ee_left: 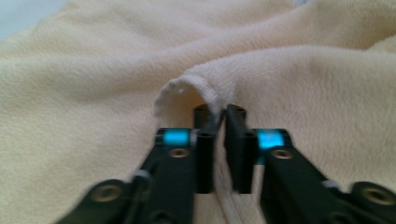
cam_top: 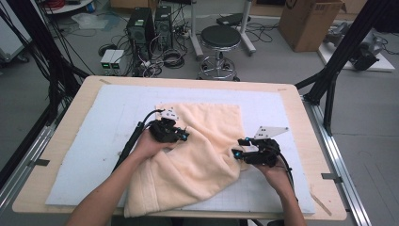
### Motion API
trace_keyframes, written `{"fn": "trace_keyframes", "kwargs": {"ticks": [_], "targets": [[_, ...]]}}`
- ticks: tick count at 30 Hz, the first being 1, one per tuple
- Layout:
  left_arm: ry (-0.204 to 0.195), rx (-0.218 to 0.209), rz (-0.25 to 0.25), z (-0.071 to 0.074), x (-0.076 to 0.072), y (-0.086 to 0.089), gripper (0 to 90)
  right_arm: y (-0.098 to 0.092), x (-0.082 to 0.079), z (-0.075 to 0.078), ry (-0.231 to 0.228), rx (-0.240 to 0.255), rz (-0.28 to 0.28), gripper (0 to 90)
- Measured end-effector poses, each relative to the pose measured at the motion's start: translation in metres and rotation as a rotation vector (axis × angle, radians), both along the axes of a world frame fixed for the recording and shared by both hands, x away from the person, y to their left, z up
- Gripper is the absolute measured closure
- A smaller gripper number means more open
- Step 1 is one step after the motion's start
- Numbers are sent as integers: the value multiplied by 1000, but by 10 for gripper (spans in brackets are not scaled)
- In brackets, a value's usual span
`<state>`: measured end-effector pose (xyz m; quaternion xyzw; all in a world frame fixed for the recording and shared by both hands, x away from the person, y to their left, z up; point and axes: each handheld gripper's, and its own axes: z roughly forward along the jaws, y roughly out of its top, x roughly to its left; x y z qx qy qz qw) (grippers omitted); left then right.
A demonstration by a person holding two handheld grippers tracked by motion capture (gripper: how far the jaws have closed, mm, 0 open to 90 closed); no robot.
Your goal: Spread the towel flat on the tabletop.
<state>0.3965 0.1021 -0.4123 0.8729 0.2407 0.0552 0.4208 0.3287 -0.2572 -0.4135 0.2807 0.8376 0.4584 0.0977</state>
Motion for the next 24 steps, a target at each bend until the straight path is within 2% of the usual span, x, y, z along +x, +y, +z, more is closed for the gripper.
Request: {"fn": "trace_keyframes", "kwargs": {"ticks": [4,8,15,21,24], "targets": [[-27,-49,1,9,-12,18,878,3,-2,1,-7,-12,11,480],[-55,-52,18,14,-29,48,880,8,-5,1,-4,-28,27,481],[-94,-56,43,21,-53,84,880,20,-9,0,-4,-38,58,503],[-120,-58,95,29,-59,108,880,37,-6,-2,2,-41,91,534],[-125,-65,143,30,-56,119,881,46,-1,-2,-23,-53,91,631]]}}
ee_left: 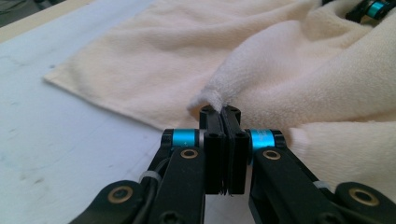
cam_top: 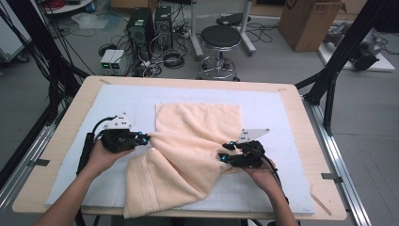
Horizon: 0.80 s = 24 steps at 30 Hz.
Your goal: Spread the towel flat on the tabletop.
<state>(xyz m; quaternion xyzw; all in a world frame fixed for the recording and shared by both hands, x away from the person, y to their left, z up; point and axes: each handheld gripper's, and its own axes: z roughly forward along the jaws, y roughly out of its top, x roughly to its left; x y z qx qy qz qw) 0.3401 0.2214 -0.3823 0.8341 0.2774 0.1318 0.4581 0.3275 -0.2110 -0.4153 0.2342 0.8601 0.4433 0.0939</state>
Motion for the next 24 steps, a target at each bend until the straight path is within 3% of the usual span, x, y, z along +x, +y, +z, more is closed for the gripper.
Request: {"fn": "trace_keyframes", "kwargs": {"ticks": [4,8,11,13,18,24], "targets": [[-2,-7,96,-5,14,8,881,5,11,1,-26,-1,-28,788],[10,-2,187,-15,35,5,880,6,35,9,-43,0,-112,813],[27,-20,213,-21,45,2,833,2,53,13,-27,27,-147,787],[36,-49,191,-20,44,4,760,1,56,16,-24,40,-152,725],[20,-97,131,-11,28,14,652,-2,41,25,-24,56,-109,648],[13,-100,32,0,2,13,556,10,12,41,-47,80,-34,584]]}}
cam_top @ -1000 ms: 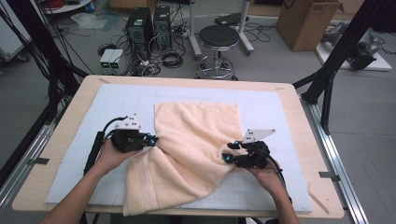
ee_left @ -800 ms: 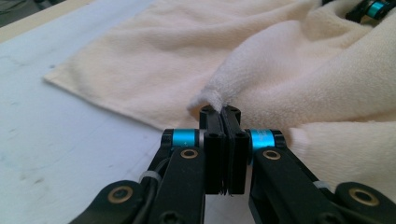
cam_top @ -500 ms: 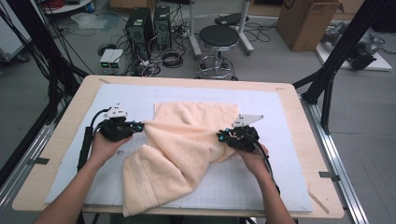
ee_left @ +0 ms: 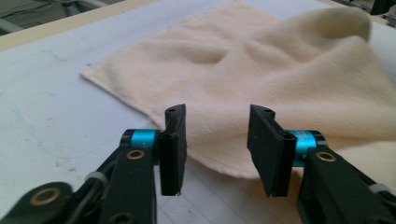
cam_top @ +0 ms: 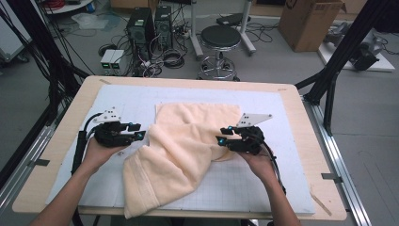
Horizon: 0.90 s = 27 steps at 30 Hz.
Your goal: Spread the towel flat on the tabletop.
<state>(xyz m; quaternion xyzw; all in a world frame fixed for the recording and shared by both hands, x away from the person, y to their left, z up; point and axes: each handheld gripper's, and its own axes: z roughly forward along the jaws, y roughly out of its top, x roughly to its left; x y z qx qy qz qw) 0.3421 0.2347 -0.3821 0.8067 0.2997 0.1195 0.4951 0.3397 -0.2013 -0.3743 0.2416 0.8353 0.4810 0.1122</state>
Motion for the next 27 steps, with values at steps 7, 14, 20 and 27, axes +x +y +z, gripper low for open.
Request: {"fn": "trace_keyframes", "kwargs": {"ticks": [7,14,20,27], "targets": [[-15,16,-91,-11,-27,-11,469,19,-30,-21,-6,-27,76,501],[50,27,-128,-31,-32,-14,648,41,-28,-50,36,-111,73,581],[31,25,-141,-27,-39,-15,833,45,-24,-51,47,-107,103,819],[14,-13,-187,-12,-50,-24,842,15,-37,-25,10,-64,85,828]]}}
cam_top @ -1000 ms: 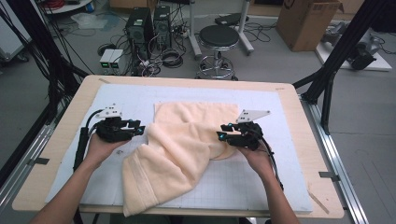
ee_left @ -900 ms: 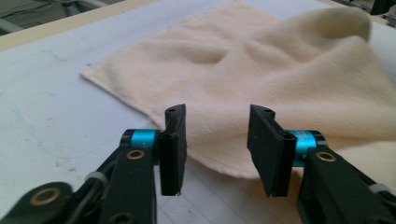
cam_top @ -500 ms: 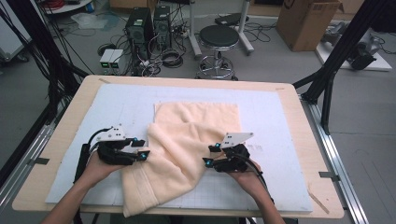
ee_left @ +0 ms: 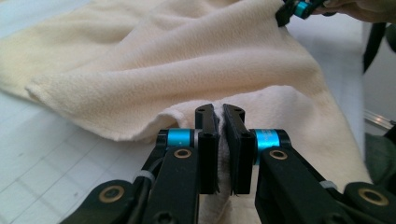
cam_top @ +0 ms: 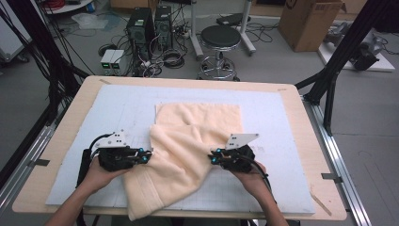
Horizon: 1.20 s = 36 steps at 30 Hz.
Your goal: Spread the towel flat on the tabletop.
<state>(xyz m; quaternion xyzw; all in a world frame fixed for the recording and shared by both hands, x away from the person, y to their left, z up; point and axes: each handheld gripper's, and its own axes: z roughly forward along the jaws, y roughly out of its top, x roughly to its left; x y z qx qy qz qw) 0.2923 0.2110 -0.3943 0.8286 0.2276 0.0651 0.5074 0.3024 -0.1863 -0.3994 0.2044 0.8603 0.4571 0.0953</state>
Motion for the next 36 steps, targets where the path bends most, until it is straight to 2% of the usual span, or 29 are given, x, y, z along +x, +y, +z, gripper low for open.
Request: {"fn": "trace_keyframes", "kwargs": {"ticks": [4,7,8,10,13,14,15,16,18,20,21,25,27,31,32,34,36], "targets": [[-31,-24,-21,15,-1,-14,845,-22,-2,24,-47,23,-48,830],[-62,-35,18,23,9,-22,847,-34,9,43,-75,33,-91,830],[-66,-33,37,25,14,-24,847,-34,18,48,-84,19,-107,829],[-90,-7,121,25,30,-27,848,-32,36,51,-78,-6,-134,828],[-75,-19,295,18,63,-24,847,-25,79,45,-63,-20,-208,826],[-64,-19,330,15,73,-22,847,-22,91,42,-60,-22,-237,819],[-44,-20,356,11,82,-20,845,-20,103,38,-53,-20,-255,801],[-39,-16,379,7,88,-19,839,-17,112,33,-22,-15,-270,763],[-6,-16,380,0,94,-15,784,-14,121,26,-30,-11,-276,725],[9,-9,365,-3,95,-12,703,-14,121,24,-3,2,-264,666],[8,-9,342,-4,93,-11,687,-14,119,24,3,4,-250,652],[-21,-6,306,2,81,-8,597,-15,102,32,12,10,-220,588],[-42,1,295,4,76,-6,574,-16,92,37,-29,21,-205,587],[-44,22,274,3,62,1,531,-15,72,41,-43,32,-180,572],[-43,26,270,3,60,2,522,-14,67,40,-36,29,-159,567],[-51,30,260,-2,52,6,517,-12,55,36,-53,41,-139,565],[-41,47,245,-6,46,8,500,-6,47,32,-7,20,-106,540]]}}
